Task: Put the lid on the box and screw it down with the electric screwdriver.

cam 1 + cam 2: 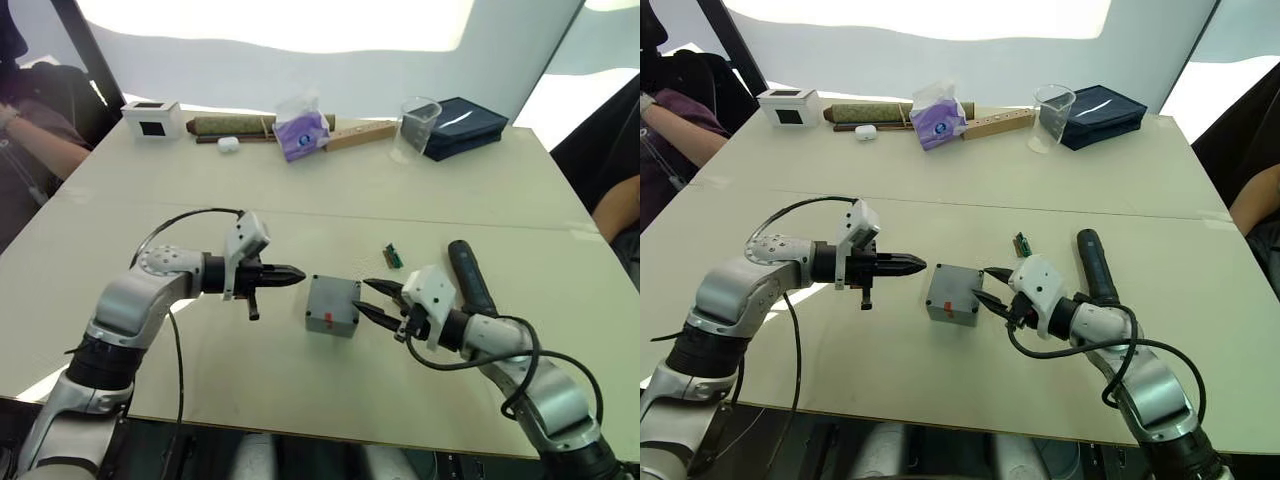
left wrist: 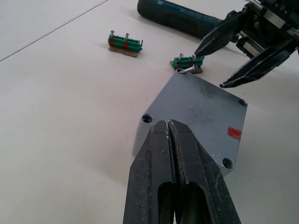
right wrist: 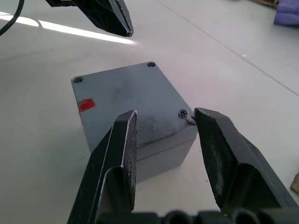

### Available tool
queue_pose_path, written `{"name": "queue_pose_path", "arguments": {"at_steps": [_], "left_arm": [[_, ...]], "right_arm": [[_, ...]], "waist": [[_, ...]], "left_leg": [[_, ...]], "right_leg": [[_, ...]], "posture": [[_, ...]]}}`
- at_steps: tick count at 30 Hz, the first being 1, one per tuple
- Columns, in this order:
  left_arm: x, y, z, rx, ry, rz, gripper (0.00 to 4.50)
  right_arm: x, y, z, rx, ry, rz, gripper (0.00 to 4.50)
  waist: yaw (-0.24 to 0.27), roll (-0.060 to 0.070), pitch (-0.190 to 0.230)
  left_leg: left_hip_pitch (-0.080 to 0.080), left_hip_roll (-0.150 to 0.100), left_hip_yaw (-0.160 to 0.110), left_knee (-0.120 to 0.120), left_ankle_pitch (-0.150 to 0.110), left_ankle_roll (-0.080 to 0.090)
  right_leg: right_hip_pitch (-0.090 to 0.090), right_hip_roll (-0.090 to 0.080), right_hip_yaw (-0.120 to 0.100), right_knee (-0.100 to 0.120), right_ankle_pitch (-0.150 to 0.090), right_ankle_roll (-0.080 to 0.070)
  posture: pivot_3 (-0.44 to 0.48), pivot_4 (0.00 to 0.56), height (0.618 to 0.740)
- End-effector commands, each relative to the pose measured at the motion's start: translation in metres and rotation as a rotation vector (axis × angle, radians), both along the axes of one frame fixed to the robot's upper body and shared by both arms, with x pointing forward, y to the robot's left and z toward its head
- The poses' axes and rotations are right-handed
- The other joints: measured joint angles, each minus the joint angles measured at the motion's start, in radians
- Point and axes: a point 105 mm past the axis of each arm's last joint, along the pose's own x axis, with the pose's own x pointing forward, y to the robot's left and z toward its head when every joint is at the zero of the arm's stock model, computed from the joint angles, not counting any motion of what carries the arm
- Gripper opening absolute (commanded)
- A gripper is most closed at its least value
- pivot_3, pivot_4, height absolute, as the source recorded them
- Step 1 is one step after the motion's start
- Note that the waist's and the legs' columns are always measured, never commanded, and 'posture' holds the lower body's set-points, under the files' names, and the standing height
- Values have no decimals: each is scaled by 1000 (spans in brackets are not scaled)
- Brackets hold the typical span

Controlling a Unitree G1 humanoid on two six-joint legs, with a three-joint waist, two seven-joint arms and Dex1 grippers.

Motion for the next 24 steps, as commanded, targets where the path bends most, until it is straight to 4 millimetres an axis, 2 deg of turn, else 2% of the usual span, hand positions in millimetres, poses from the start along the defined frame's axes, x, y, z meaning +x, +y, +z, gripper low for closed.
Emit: {"name": "queue_pose_path", "arguments": {"at_steps": [1,2,4,5,8,17,18,24], "left_arm": [[1,2,13,-6,-42,-5,0],[1,3,13,-4,-43,-4,0],[1,3,14,-2,-43,-3,0],[1,3,14,-1,-44,-3,0],[0,4,13,4,-46,0,0],[1,3,10,9,-46,1,0],[1,3,10,11,-45,1,0],[1,2,7,20,-47,-1,0]], "right_arm": [[4,2,4,0,-67,10,1956],[6,1,3,-1,-69,11,1956],[7,1,2,4,-71,11,1475],[8,1,2,8,-71,11,1422],[8,1,2,14,-66,15,297],[10,-1,2,20,-63,6,297],[11,-1,2,22,-61,4,128],[13,0,11,105,2,-4,128]], "waist": [[3,0,0],[4,0,0],[4,0,0],[5,0,0],[5,0,0],[4,0,0],[4,0,0],[4,0,0]], "left_leg": [[0,0,0,0,0,0],[0,0,0,0,0,0],[0,0,0,0,0,0],[0,0,0,0,0,0],[0,0,0,0,0,0],[0,0,0,0,0,0],[0,0,0,0,0,0],[0,0,0,0,0,0]], "right_leg": [[0,0,0,0,0,0],[0,0,0,0,0,0],[0,0,0,0,0,0],[0,0,0,0,0,0],[0,0,0,0,0,0],[0,0,0,0,0,0],[0,0,0,0,0,0],[1,0,0,0,0,0]], "posture": [[0,150,740],[0,150,740],[0,150,740],[0,150,740],[0,150,740],[0,150,740],[0,150,740],[0,150,740]]}}
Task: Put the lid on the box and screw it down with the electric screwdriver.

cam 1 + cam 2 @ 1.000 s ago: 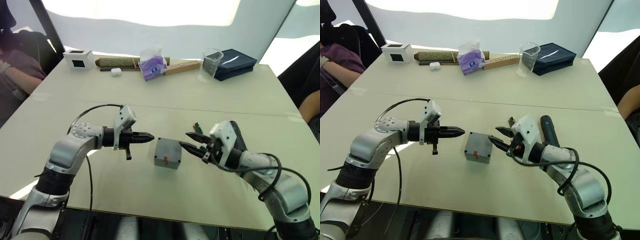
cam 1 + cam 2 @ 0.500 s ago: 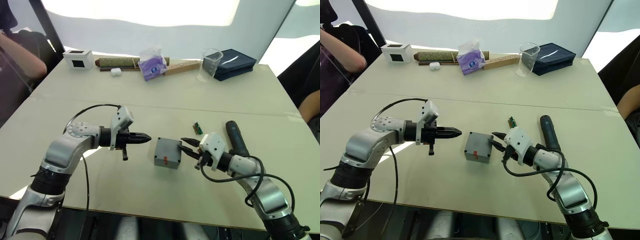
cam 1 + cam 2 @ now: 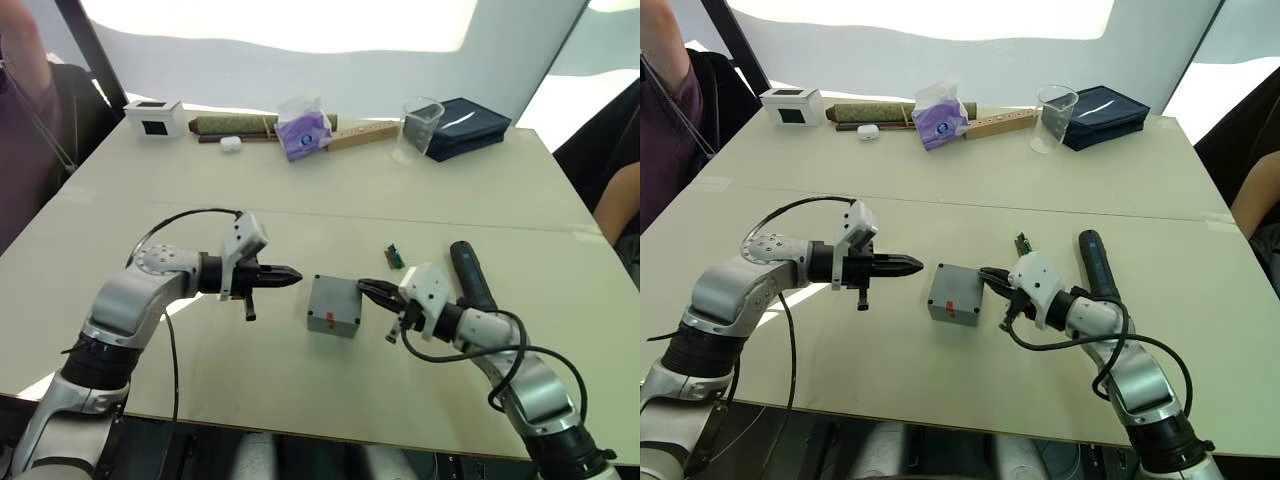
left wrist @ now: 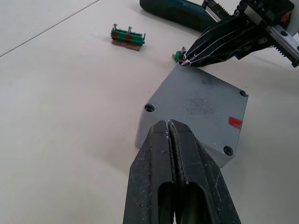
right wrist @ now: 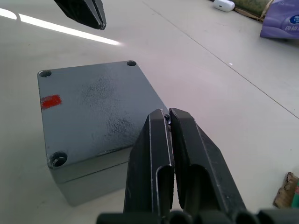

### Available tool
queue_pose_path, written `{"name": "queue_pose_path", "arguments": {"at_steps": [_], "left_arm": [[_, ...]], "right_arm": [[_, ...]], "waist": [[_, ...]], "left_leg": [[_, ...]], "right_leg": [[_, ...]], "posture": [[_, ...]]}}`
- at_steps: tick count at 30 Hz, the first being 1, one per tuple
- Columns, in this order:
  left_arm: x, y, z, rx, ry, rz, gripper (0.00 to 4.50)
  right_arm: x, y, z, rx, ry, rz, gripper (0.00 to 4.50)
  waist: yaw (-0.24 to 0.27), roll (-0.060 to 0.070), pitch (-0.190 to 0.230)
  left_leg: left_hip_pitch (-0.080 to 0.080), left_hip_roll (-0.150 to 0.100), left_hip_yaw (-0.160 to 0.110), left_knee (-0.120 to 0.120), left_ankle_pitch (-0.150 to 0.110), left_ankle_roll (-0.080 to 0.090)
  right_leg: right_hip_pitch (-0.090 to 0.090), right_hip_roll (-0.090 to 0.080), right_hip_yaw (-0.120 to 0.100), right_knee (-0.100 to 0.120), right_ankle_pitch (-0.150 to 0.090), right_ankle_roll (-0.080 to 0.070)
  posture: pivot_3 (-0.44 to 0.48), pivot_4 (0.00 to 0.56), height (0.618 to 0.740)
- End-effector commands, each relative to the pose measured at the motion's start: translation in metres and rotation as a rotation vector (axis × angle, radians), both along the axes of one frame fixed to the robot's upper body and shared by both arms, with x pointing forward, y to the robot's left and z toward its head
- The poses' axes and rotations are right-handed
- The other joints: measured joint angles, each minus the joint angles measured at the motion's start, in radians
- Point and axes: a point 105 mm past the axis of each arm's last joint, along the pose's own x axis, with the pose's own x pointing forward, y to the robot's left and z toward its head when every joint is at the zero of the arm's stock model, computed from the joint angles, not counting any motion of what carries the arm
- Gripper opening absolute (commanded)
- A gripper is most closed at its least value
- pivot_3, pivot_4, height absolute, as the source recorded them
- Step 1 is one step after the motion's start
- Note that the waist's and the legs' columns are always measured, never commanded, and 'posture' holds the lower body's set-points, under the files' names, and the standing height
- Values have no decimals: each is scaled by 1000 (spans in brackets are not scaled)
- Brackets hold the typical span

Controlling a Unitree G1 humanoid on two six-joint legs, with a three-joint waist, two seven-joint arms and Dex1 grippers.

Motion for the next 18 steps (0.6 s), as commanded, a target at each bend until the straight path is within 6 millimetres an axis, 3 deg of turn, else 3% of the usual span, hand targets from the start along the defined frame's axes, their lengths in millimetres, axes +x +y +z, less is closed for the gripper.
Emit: {"name": "queue_pose_path", "arguments": {"at_steps": [1,9,18], "left_arm": [[0,-1,8,-3,-43,-8,0],[-1,-3,5,-8,-41,-9,0],[-3,-3,3,-12,-35,-2,0]], "right_arm": [[1,-1,17,70,9,0,128],[0,-2,14,91,143,3,128],[4,-3,15,97,178,-5,128]], "waist": [[1,0,0],[1,0,0],[1,0,0]], "left_leg": [[0,0,0,0,0,0],[0,0,0,0,0,0],[0,0,0,0,0,0]], "right_leg": [[0,0,0,0,0,0],[0,0,0,0,0,0],[0,0,0,0,0,0]], "posture": [[0,150,740],[0,150,740],[0,150,740]]}}
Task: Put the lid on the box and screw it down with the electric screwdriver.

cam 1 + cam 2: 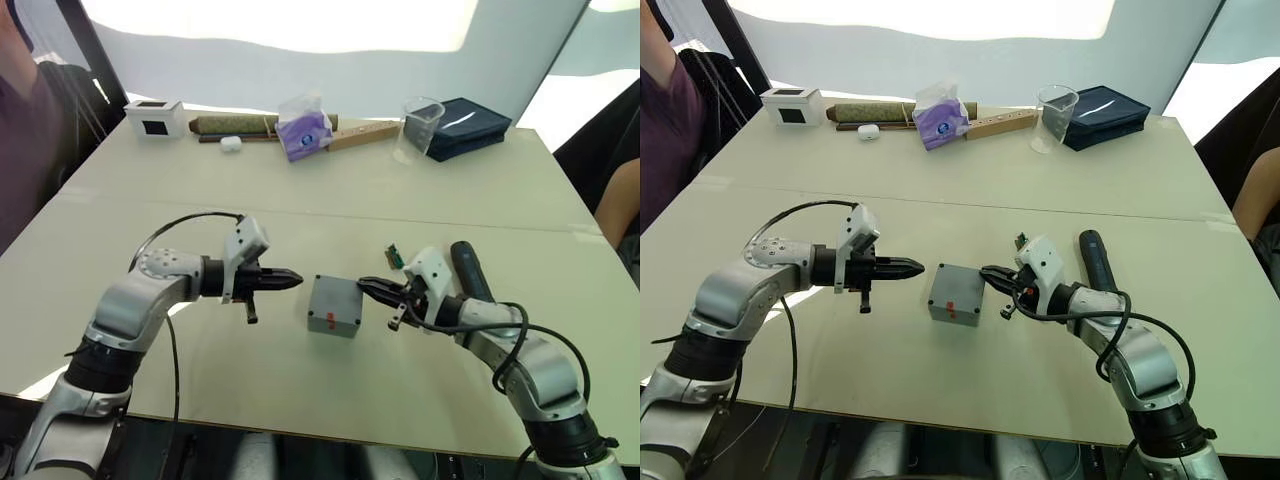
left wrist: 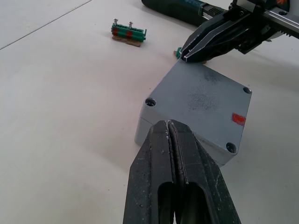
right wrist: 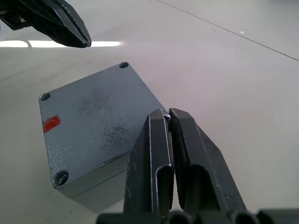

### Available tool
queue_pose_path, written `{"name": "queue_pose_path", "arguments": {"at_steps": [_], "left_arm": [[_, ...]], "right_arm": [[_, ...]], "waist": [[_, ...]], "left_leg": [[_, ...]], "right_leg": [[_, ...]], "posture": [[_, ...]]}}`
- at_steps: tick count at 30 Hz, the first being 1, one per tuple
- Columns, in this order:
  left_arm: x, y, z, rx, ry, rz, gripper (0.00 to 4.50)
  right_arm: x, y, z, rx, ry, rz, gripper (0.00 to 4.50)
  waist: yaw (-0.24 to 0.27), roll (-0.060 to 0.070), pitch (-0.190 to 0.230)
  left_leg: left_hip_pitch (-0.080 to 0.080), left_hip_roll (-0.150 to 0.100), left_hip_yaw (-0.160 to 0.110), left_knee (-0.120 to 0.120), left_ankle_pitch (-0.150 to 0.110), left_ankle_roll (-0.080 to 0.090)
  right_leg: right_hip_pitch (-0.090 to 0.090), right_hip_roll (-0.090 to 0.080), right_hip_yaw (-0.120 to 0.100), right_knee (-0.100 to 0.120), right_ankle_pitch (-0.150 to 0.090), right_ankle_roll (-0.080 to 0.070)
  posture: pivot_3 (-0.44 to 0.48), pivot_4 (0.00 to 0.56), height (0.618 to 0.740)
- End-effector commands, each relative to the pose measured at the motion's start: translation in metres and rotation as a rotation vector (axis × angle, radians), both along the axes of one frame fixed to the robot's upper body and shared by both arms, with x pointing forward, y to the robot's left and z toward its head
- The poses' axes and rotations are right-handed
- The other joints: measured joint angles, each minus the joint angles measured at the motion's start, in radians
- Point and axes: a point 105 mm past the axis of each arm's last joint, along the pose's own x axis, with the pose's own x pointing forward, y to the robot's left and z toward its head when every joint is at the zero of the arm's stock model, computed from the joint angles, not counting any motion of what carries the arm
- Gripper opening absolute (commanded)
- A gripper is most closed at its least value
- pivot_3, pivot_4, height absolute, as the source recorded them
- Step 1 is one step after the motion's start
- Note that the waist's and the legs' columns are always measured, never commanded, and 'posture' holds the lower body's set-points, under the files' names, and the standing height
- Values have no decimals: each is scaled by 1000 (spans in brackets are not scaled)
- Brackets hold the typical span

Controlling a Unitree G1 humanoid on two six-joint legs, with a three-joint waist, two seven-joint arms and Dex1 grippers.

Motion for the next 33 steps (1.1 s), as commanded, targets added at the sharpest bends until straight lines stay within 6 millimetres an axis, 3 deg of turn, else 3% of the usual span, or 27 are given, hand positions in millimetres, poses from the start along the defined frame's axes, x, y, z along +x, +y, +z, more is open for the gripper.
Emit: {"name": "queue_pose_path", "arguments": {"at_steps": [1,6,14,17,18,21,26,29,33], "left_arm": [[-3,-2,8,-7,-46,-14,0],[-2,-1,11,-24,-43,-6,0],[7,1,31,-118,-48,38,0],[29,1,48,-111,-206,198,0],[29,-4,55,-128,-216,178,0],[10,-16,62,-172,-83,-30,0],[2,-23,60,-82,-96,-163,0],[-13,-35,60,-22,-136,-311,0],[-17,-39,53,76,-193,-420,0]], "right_arm": [[-1,1,14,20,-41,14,128],[-3,0,19,37,-45,18,1569],[-6,-12,35,73,-50,-7,1569],[0,-32,53,140,-29,-119,1569],[4,-44,65,168,-22,-183,1569],[12,-74,79,138,48,-330,2379],[15,-109,83,80,228,-505,4307],[11,-135,77,-34,410,-576,4468],[-3,-146,67,-242,569,-542,4468]], "waist": [[0,0,0],[0,0,0],[0,0,0],[2,0,0],[3,0,0],[3,0,0],[-2,1,0],[0,6,3],[4,7,4]], "left_leg": [[0,0,0,0,0,0],[0,0,0,0,0,0],[0,0,0,0,0,0],[0,0,-1,0,0,0],[0,0,-1,1,0,0],[-1,0,-1,1,0,0],[0,0,0,-2,0,0],[0,0,1,-2,0,0],[-2,-2,4,-1,-1,1]], "right_leg": [[0,0,0,0,0,0],[0,0,0,0,0,0],[0,0,0,0,0,0],[0,0,0,0,0,0],[1,0,0,0,0,0],[0,-1,0,0,0,1],[-1,0,0,0,0,0],[-2,1,1,0,0,0],[-3,-2,3,-3,0,0]], "posture": [[0,150,740],[0,150,740],[0,150,740],[0,150,740],[0,150,740],[0,150,740],[0,150,740],[0,150,740],[0,150,740]]}}
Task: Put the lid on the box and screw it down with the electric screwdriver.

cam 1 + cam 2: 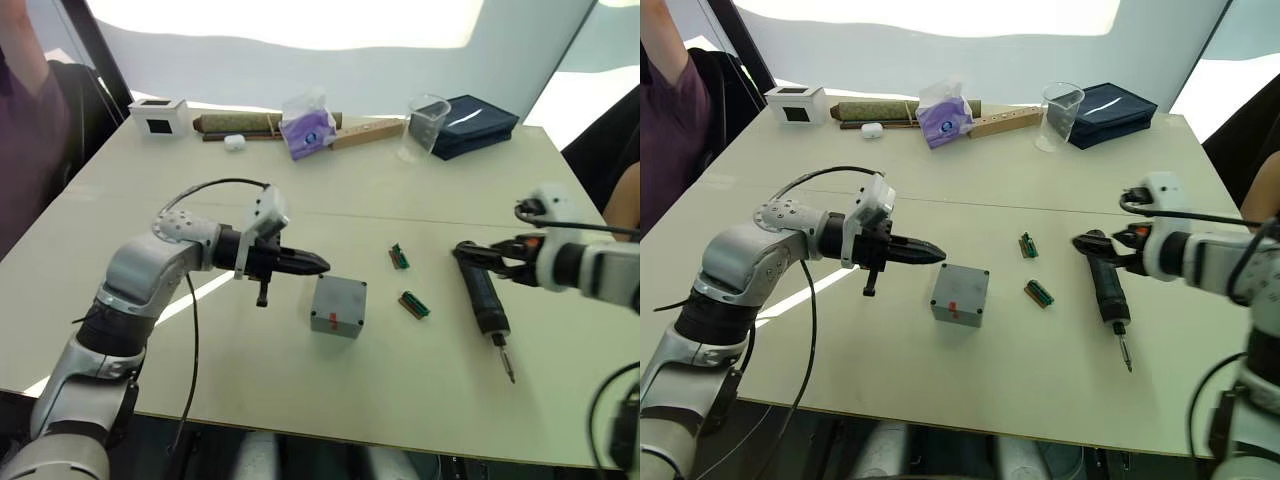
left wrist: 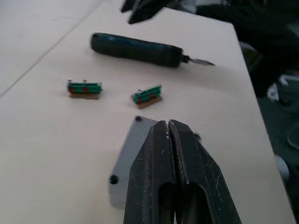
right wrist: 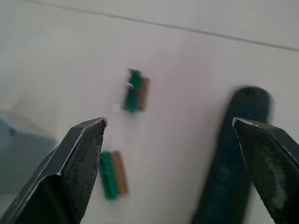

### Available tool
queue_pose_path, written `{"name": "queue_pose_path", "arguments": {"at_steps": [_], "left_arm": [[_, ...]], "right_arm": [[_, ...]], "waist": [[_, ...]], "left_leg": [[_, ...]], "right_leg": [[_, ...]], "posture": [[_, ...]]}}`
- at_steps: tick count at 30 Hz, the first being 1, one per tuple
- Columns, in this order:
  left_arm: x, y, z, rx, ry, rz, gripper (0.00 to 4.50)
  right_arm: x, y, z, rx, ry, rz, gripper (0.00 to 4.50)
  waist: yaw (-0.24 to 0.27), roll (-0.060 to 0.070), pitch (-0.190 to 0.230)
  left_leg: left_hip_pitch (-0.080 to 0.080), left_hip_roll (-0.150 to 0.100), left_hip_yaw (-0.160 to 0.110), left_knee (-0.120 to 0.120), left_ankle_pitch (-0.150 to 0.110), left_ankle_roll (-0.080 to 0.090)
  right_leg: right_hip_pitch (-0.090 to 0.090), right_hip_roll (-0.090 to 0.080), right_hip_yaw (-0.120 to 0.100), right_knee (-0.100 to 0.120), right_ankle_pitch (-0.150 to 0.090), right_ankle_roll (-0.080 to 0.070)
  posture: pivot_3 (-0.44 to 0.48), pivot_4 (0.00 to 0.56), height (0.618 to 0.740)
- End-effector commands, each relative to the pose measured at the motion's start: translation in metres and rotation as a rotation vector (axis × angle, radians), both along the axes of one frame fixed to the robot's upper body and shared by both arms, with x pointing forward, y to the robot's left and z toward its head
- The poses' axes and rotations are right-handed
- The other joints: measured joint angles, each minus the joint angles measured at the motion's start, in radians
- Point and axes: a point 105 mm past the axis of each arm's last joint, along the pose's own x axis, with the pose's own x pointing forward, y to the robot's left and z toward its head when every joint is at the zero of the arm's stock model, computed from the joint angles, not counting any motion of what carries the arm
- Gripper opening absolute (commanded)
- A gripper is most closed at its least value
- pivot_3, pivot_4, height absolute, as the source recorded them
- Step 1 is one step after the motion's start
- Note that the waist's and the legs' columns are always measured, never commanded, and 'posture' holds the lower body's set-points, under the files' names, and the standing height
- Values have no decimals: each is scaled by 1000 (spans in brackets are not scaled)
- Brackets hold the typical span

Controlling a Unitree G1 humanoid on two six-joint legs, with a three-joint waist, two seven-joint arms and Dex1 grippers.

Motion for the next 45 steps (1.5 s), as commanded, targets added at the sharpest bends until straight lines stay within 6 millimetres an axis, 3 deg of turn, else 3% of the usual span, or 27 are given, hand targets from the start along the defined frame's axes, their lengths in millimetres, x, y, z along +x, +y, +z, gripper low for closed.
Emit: {"name": "queue_pose_path", "arguments": {"at_steps": [1,8,19,23,24,27,30,31,34,37,40,43,45], "left_arm": [[-2,-7,4,74,-131,-93,0],[9,-15,-7,93,-190,-85,0],[10,-17,-13,78,-203,-27,0],[9,-19,-13,59,-203,-7,0],[9,-19,-13,54,-200,-1,0],[7,-19,-16,43,-194,20,0],[7,-19,-19,38,-193,40,0],[7,-19,-19,36,-192,48,0],[8,-17,-20,33,-193,66,0],[13,-9,-19,33,-192,103,0],[21,1,-14,22,-188,146,0],[29,12,-3,-19,-167,193,0],[31,16,4,-50,-142,211,0]], "right_arm": [[-6,4,-7,-16,120,60,4468],[-3,1,-31,-15,271,53,4468],[3,-13,-57,-129,378,30,4468],[5,-9,-63,-142,411,62,4468],[5,-8,-65,-157,419,80,3966],[4,-3,-71,-194,450,124,3152],[3,-4,-75,-197,481,130,2066],[3,-6,-76,-201,489,121,1844],[4,-10,-77,-217,487,117,1842],[25,-18,-57,-208,375,61,1842],[52,-16,-18,-112,178,19,1842],[76,-4,38,-32,-220,65,1842],[76,9,77,68,-503,103,1842]], "waist": [[-3,-1,0],[-10,1,1],[-7,1,1],[-8,1,1],[-9,1,1],[-10,1,1],[-10,1,1],[-9,0,1],[-8,0,1],[-11,0,1],[-23,1,2],[-29,5,6],[-31,5,7]], "left_leg": [[0,0,0,1,-1,2],[0,1,1,1,-1,2],[-1,2,0,1,-1,2],[0,2,-1,2,-1,2],[0,2,-1,2,-1,2],[0,2,-1,2,-1,2],[0,2,-1,1,-1,2],[0,2,-2,1,-1,2],[0,2,-2,2,-1,2],[0,2,-2,3,-1,2],[1,2,-1,3,-1,2],[0,1,0,3,-1,2],[-1,1,0,2,-1,2]], "right_leg": [[0,1,0,-1,0,0],[-2,3,4,1,0,0],[-3,3,5,1,0,0],[-2,3,4,1,0,0],[-2,3,4,1,0,0],[-2,3,4,2,0,0],[-2,3,4,2,0,0],[-2,3,4,2,0,0],[-2,3,4,2,0,0],[-1,3,4,2,0,0],[-1,3,4,2,1,1],[-3,2,5,3,2,2],[-4,3,5,3,2,2]], "posture": [[0,150,740],[0,150,740],[0,150,740],[0,150,740],[0,150,740],[0,150,740],[0,150,740],[0,150,740],[0,150,740],[0,150,740],[0,150,740],[0,150,740],[0,150,740]]}}
